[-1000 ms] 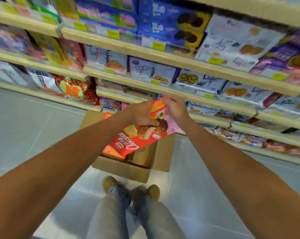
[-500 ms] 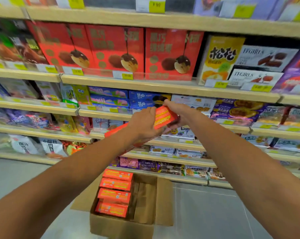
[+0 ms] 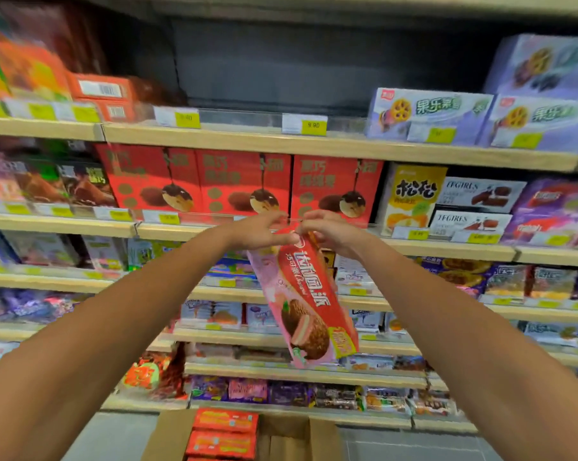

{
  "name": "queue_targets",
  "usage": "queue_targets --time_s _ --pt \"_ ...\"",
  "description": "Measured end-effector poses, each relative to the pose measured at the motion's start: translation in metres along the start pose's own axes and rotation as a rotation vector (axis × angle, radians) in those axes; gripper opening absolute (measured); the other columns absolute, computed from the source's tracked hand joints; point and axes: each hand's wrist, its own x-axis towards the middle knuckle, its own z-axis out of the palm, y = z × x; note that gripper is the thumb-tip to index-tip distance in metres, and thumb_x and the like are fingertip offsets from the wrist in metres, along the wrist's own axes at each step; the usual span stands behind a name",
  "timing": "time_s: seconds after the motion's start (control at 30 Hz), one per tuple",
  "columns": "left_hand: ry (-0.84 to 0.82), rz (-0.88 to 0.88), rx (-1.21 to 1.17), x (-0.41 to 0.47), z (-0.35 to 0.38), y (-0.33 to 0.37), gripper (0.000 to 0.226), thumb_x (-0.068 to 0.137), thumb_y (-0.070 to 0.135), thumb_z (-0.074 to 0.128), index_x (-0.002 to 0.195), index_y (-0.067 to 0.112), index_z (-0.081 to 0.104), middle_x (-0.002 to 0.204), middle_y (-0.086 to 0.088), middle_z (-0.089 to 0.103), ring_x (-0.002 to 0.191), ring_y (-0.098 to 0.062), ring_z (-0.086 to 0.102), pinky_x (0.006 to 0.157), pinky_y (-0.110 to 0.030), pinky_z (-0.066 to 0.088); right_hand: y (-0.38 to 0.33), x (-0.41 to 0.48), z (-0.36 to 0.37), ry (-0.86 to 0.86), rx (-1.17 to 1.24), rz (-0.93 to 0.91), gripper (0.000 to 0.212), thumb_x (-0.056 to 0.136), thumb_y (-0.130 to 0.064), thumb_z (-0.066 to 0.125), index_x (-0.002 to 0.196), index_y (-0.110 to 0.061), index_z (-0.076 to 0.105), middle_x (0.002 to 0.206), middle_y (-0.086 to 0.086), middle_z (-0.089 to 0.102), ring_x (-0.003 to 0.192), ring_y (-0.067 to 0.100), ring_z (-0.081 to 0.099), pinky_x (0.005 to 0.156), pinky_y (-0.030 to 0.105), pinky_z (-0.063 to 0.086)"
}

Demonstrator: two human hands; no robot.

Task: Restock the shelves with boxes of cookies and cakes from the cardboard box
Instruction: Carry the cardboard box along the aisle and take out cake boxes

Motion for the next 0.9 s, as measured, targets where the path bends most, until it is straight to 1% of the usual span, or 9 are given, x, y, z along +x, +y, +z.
queue_targets --time_s 0.1,0.2,0.27,0.4,0.53,0.6,0.7,0.8,0.9 --pt "-0.023 0.016 -0.107 0.006 -0.016 -0.007 0.076 0.074 0.062 0.065 0.135 0.022 0.044 0.130 0.003 0.059 0.113 -0.014 0.059 0.101 -0.031 0.045 -0.029 0.006 0.005 -0.066 0.114 -0.088 0.015 0.074 -0.008 0.063 0.084 -0.018 0.058 0.075 0.003 0.058 0.070 0.016 0.051 0.061 0.025 0.039" --pt "0.150 0.039 -0.123 0.009 -0.035 -0.010 0.065 0.074 0.060 0.066 0.124 0.020 0.053 0.113 0.005 0.065 0.096 -0.012 0.064 0.090 -0.031 0.051 -0.057 0.016 0.015 -0.016 0.176 -0.108 0.030 0.067 -0.009 0.063 0.095 -0.018 0.058 0.076 0.002 0.056 0.065 0.013 0.051 0.055 0.022 0.039" --pt "0.253 0.047 -0.172 0.009 -0.046 -0.010 0.054 0.078 0.055 0.066 0.116 0.019 0.056 0.103 0.005 0.065 0.090 -0.011 0.063 0.083 -0.029 0.050 -0.072 0.022 0.022 0.055 0.161 -0.160 0.036 0.069 -0.013 0.067 0.104 -0.015 0.059 0.083 0.004 0.059 0.072 0.014 0.055 0.063 0.025 0.044" --pt "0.361 0.099 -0.375 0.010 -0.077 -0.025 0.044 0.084 0.049 0.063 0.107 0.012 0.066 0.098 -0.001 0.070 0.076 -0.006 0.064 0.067 -0.012 0.050 -0.098 0.040 0.043 0.333 -0.214 -0.432 0.032 0.086 -0.033 0.067 0.104 -0.006 0.066 0.092 0.004 0.066 0.077 0.012 0.059 0.070 0.025 0.046" --pt "0.546 0.055 -0.632 0.009 -0.111 -0.044 0.051 0.067 0.061 0.067 0.091 0.016 0.069 0.090 -0.002 0.073 0.079 -0.013 0.070 0.087 -0.036 0.056 -0.116 0.054 0.060 0.787 -0.671 -0.566 0.042 0.088 -0.043 0.057 0.108 -0.008 0.064 0.110 0.010 0.066 0.106 0.027 0.058 0.093 0.041 0.044" --pt "0.620 0.070 -0.691 0.008 -0.135 -0.053 0.041 0.073 0.057 0.066 0.081 0.016 0.067 0.085 -0.002 0.072 0.073 -0.007 0.069 0.084 -0.033 0.056 -0.123 0.058 0.062 0.940 -0.721 -0.633 0.043 0.090 -0.041 0.054 0.116 -0.007 0.060 0.119 0.011 0.061 0.117 0.030 0.052 0.104 0.044 0.034" --pt "0.691 0.023 -0.749 0.006 -0.177 -0.064 0.061 0.066 0.071 0.059 0.094 0.017 0.066 0.102 -0.006 0.072 0.094 -0.021 0.069 0.093 -0.041 0.052 -0.139 0.068 0.062 1.080 -0.709 -0.572 0.058 0.090 -0.041 0.052 0.137 -0.009 0.043 0.145 0.012 0.040 0.138 0.029 0.030 0.116 0.048 0.015" --pt "0.779 -0.045 -0.863 0.013 -0.207 -0.084 0.054 0.069 0.071 0.061 0.090 0.021 0.060 0.104 -0.006 0.071 0.094 -0.025 0.069 0.093 -0.044 0.052 -0.153 0.078 0.055 1.019 -0.402 -0.420 0.080 0.088 -0.042 0.056 0.150 -0.009 0.016 0.157 0.014 0.014 0.144 0.033 0.015 0.114 0.046 0.019" --pt "0.870 -0.072 -0.890 0.022 -0.232 -0.088 0.073 0.066 0.076 0.058 0.104 0.015 0.059 0.107 -0.007 0.069 0.094 -0.026 0.068 0.093 -0.042 0.053 -0.173 0.092 0.045 0.812 -0.167 -0.418 0.061 0.089 -0.038 0.055 0.138 -0.006 0.039 0.138 0.015 0.046 0.124 0.029 0.045 0.095 0.035 0.038"
